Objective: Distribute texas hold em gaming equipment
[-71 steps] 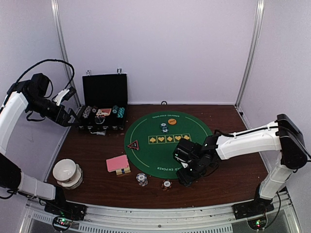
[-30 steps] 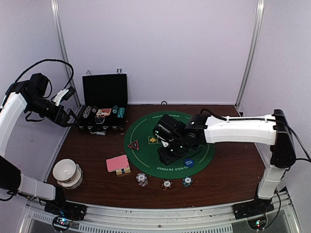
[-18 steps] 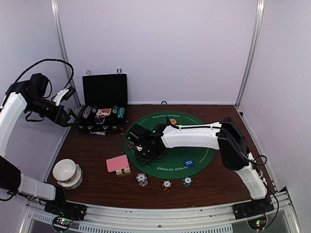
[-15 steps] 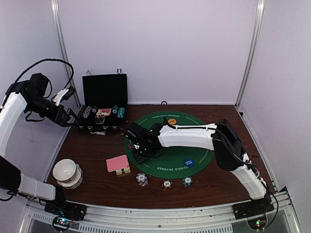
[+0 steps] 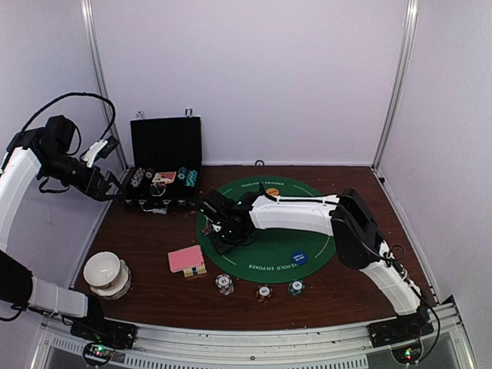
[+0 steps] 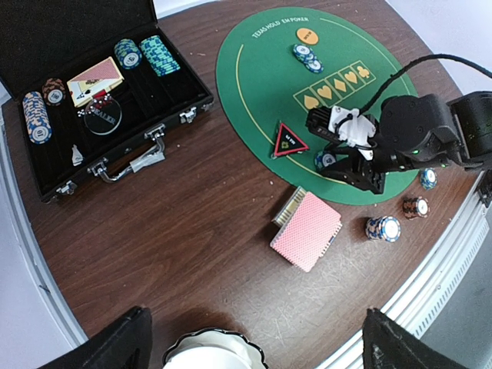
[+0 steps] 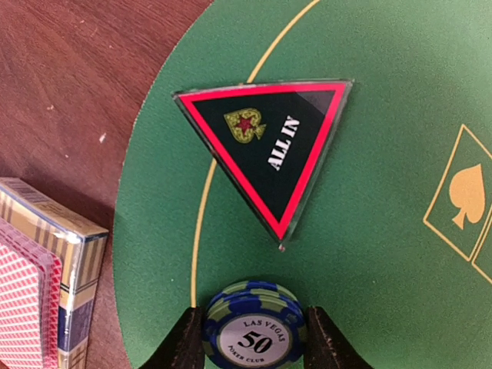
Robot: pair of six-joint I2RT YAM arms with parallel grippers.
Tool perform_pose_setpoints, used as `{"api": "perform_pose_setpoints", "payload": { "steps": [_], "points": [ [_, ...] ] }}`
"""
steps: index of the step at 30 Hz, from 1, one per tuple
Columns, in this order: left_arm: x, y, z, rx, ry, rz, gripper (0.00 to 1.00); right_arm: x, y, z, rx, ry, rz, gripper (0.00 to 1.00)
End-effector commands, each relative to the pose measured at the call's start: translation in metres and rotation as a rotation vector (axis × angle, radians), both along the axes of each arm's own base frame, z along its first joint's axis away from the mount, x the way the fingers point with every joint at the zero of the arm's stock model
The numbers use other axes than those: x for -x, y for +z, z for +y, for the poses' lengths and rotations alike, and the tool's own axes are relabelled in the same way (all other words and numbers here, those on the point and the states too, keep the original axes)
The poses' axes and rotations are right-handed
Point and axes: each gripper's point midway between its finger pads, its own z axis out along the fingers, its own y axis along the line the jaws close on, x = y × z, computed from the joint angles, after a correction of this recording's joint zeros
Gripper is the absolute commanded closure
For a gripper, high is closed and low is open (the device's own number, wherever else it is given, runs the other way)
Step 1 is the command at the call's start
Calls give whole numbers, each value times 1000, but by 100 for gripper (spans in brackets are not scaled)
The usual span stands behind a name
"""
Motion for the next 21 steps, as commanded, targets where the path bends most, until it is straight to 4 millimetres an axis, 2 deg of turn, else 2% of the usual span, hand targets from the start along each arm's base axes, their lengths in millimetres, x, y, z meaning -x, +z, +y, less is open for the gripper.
{"api": "perform_pose_setpoints", "payload": {
  "steps": [1,3,6,12,15,17,21],
  "points": [
    [0,9,-1,4,-13,-41,2,-1,-10,-3,15,-3,25,52],
    [0,9,0,2,-11,-41,2,-3,-1,-3,7,-3,11,43],
    [1,9,0,2,-11,-40,2,-5,20,-2,-17,2,-18,36],
    [1,9,2,-11,-5,-45,2,-2,90,-10,-95,6,-86,31],
    [1,10,2,-13,-5,-47,3,8,116,-26,-122,4,-97,29],
    [1,10,2,-17,-5,-48,2,19,126,-44,-125,-5,-93,27],
    [1,10,3,-21,-7,-50,2,46,123,-94,-83,-63,-57,23]
  ]
}}
